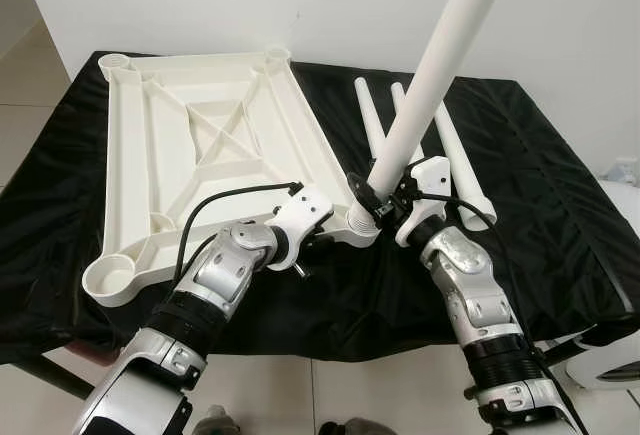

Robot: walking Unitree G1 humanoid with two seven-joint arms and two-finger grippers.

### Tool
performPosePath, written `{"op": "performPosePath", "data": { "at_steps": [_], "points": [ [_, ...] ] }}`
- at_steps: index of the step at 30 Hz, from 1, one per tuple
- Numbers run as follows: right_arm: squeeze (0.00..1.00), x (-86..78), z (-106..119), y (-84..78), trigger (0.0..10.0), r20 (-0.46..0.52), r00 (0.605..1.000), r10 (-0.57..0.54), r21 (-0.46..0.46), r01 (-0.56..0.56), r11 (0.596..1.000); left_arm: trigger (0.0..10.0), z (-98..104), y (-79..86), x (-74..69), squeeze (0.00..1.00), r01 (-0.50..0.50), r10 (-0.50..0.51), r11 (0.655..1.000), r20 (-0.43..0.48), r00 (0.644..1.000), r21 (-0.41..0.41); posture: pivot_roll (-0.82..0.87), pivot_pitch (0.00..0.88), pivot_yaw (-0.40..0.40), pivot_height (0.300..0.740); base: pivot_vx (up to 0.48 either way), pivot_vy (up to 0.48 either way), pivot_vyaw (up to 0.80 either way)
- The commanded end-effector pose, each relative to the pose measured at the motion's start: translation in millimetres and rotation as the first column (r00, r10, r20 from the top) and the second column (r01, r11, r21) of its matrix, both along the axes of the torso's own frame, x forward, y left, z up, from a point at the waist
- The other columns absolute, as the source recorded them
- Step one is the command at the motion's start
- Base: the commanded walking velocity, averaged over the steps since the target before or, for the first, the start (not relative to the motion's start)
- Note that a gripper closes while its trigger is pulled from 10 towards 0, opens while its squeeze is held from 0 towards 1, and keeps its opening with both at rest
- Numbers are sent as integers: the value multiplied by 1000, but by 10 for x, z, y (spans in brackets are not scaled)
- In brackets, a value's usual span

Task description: Building children table

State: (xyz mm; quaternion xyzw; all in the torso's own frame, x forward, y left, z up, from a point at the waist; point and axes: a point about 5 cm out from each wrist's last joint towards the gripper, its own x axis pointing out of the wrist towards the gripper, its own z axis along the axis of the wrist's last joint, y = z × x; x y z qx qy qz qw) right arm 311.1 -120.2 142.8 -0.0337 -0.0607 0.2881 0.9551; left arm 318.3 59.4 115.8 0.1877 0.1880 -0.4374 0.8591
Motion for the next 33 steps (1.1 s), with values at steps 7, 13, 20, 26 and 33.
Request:
{"op": "performPosePath", "data": {
  "at_steps": [7, 13, 20, 26, 33],
  "points": [
    [0, -29, -419, 69, 10000, -206, 978, 18, 27, -12, 1000, 10000, 130, 77, 79, 0, -78, 76, 997, 99, 992, 24, 39, 20, -68, 740, 0, 0, 0],
    [0, 9, -403, 96, 10000, -212, 977, 19, 40, -11, 999, 10000, 139, 96, 79, 0, -83, 80, 996, 100, 992, 26, 43, 28, -67, 740, 0, 0, 0],
    [0, 29, -408, 80, 10000, -256, 967, -3, 46, 16, 999, 10000, 147, 123, 82, 0, -92, 89, 995, 102, 991, 27, 43, 32, -65, 740, 0, 0, 0],
    [0, 131, -376, 32, 10000, -264, 963, -54, 52, 70, 996, 10000, 153, 118, 81, 0, -91, 88, 996, 104, 991, 25, 39, 35, -60, 740, 0, 0, 0],
    [0, 218, -350, 3, 10000, -262, 960, -100, 42, 114, 993, 10000, 168, 114, 83, 0, -91, 88, 996, 107, 990, 22, 42, 38, -58, 740, 0, 0, 0]
  ]
}}
